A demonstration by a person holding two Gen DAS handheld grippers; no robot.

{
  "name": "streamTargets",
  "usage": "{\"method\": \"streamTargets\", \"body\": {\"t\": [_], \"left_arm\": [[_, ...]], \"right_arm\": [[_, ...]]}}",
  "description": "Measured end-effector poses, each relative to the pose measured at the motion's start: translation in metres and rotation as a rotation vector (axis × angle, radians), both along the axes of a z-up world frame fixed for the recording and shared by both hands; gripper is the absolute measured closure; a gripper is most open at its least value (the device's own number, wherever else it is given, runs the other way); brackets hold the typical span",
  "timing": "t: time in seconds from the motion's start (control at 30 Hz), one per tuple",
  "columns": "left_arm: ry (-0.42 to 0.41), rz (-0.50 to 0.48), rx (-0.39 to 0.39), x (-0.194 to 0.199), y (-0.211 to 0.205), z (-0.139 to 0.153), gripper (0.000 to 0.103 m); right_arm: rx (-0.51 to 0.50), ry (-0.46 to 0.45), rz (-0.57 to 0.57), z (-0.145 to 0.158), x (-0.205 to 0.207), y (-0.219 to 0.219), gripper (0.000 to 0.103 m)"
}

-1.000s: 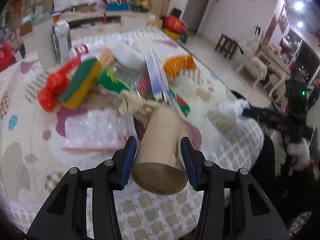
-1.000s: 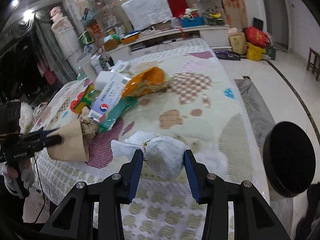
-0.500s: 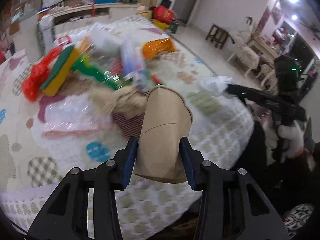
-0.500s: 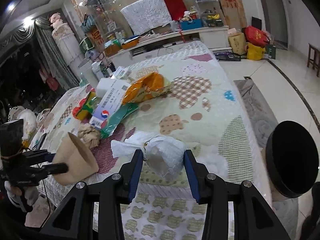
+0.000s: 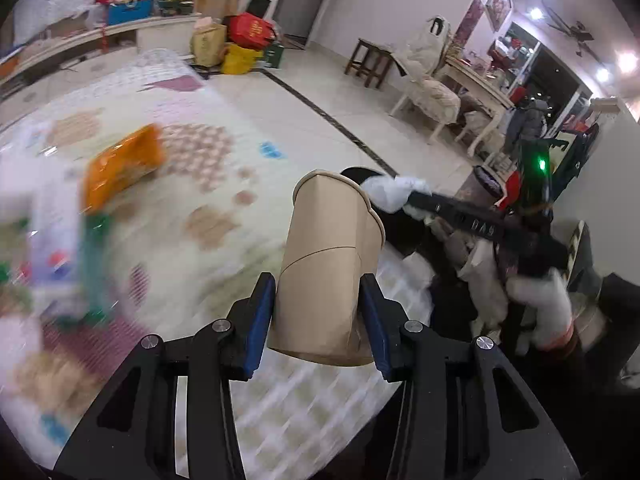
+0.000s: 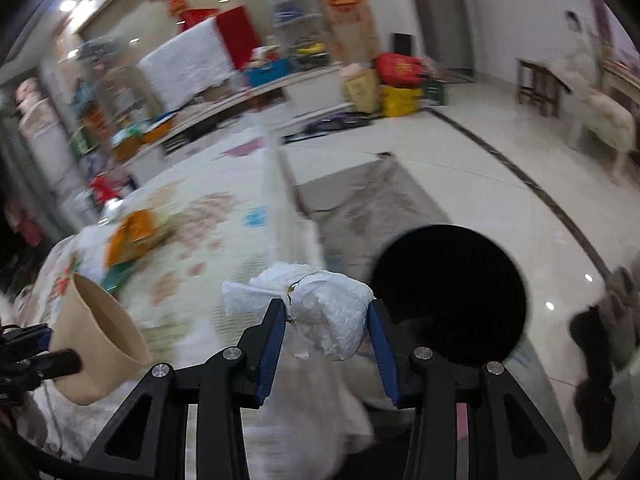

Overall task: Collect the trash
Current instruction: 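Carry the cup and tissue bundle over to the black trash bin, then open the left tool over the bin while the right tool releases the tissue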

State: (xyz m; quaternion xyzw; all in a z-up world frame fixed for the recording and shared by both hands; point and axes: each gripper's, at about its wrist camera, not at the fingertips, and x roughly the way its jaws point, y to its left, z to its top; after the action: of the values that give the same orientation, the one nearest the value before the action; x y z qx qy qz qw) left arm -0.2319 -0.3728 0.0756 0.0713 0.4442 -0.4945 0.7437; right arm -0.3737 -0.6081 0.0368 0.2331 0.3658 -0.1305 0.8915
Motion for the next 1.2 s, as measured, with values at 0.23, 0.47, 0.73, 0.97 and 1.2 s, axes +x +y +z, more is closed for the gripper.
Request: {"method": "streamTargets", "body": {"t": [0.23,0.47,0.73,0.97,1.2], "left_arm": [[0.054,-0.035,0.000,0.009,-0.091,-0.016,0.062],[0.097,-0.019,-0.007,0.017,-0.155,-0.033,0.062],[0.165,-0.029,-0.029,0.017,-0.186,-0.050,0.049],[0.057,-0.001,0.014,0.007,-0.172,-0.039,0.049],[-0.043,0.073,0.022,0.005,-0.145,-0.025,0.049]], "right_arm": [[0.019,0.071,-0.145,-0.029,-0.014,-0.061,0.062],[0.014,0.103,-0.203,-0.043,-0.019,-0.090,0.062],[0.011,0.115,-0.257,-0.048,-0.018,-0.103,0.052],[0.048,0.128,-0.230,-0.059,-0.019,-0.096,0.052],[0.025,0.112,-0.172,-0.043,-0.014,-0.069,0.052]]}}
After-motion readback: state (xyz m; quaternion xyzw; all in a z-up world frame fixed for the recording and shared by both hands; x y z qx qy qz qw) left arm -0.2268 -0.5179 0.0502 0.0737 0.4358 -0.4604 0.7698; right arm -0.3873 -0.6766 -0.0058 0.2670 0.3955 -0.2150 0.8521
